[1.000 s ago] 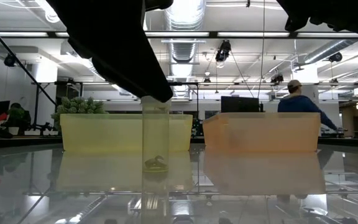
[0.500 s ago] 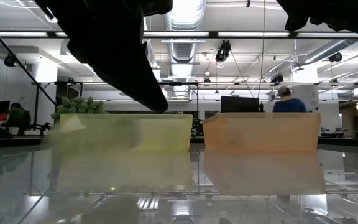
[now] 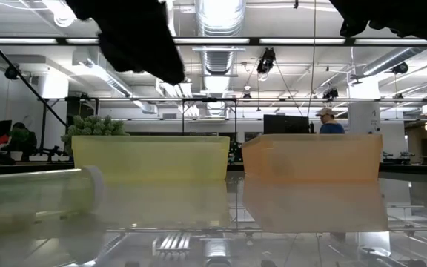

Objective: Pick and place medicine bottles into bin by pill shape (circle, oval)
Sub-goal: Put the yellow pill bottle into the yellow bin

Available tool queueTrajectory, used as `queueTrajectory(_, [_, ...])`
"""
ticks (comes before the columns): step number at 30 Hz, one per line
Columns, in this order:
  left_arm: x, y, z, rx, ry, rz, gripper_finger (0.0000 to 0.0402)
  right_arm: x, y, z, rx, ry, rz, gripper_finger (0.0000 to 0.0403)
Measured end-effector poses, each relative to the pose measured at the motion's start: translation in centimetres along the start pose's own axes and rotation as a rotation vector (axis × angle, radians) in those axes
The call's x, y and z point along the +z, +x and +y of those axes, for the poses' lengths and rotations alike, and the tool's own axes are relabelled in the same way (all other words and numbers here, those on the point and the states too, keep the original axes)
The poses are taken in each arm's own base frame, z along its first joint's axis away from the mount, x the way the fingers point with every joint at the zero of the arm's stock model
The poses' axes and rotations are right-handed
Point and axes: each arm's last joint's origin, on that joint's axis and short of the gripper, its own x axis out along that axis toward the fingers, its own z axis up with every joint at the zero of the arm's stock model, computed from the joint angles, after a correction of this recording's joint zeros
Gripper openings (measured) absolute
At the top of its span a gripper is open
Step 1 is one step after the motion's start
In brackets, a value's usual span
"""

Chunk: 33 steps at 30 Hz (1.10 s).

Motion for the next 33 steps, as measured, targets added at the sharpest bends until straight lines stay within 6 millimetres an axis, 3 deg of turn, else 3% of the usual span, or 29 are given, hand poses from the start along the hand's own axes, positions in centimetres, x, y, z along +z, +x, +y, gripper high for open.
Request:
queueTrajectory(6, [-1.4, -1.0, -0.5, 0.018, -0.344, 0.223, 0.0004, 0.0, 0.0, 0.0, -0.001, -0.001, 0.001, 0.0155])
queueTrajectory(10, [-2.3, -1.6, -1.8, 0.025, -0.531, 0.270, 0.0001, 0.0, 0.0, 0.0, 0.000, 0.000, 0.004, 0.0155])
queueTrajectory(17, [0.1, -2.8, -3.7, -0.005, -0.852, 0.236, 0.0000, -0.1, 0.0, 0.0, 0.000, 0.000, 0.006, 0.0155])
queueTrajectory(21, [0.7, -1.7, -4.9, 0.064, -1.095, 0.260, 0.0000, -0.1, 0.0, 0.0, 0.001, -0.004, 0.005, 0.0155])
queueTrajectory(27, [0.2, 1.2, -5.7, 0.197, -1.090, 0.358, 0.0000, 0.0, 0.0, 0.0, -0.001, -0.031, -0.003, 0.0155])
queueTrajectory(33, [0.3, 0.3, -5.5, 0.277, -1.075, 0.385, 0.0000, 0.3, 0.0, -0.1, -0.009, -0.033, -0.026, 0.0155])
